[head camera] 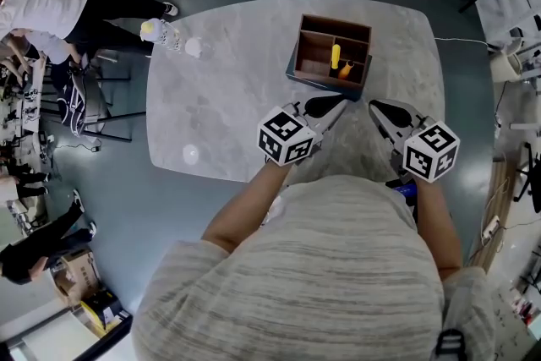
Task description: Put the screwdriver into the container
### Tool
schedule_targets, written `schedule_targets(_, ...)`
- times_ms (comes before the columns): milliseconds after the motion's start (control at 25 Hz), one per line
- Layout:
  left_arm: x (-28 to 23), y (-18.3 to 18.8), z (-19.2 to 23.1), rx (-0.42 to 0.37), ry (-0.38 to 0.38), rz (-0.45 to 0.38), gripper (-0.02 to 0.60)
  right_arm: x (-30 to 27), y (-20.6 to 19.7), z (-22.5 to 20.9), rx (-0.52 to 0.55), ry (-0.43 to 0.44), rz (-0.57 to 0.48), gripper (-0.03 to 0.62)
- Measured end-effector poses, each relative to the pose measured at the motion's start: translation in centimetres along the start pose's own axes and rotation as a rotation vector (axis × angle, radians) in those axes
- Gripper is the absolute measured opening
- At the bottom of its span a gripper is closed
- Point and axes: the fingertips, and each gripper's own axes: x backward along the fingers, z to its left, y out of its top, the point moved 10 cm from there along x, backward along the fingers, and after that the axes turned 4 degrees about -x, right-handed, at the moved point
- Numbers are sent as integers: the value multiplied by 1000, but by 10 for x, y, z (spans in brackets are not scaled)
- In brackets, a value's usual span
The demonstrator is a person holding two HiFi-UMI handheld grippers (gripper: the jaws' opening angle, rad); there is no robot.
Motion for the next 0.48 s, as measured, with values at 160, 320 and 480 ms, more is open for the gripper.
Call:
schedule_targets(160,0,1,-1,-5,-5,-3,23,3,3,-3,-1,-7,-3,11)
schedule_targets(320,1,1,-1,3,-5,-11,23,4,8,-8,-1,-6,-8,11)
schedule_targets(480,-1,2,-1,18,5,-32,23,8,11,-15,8,-1,-5,11)
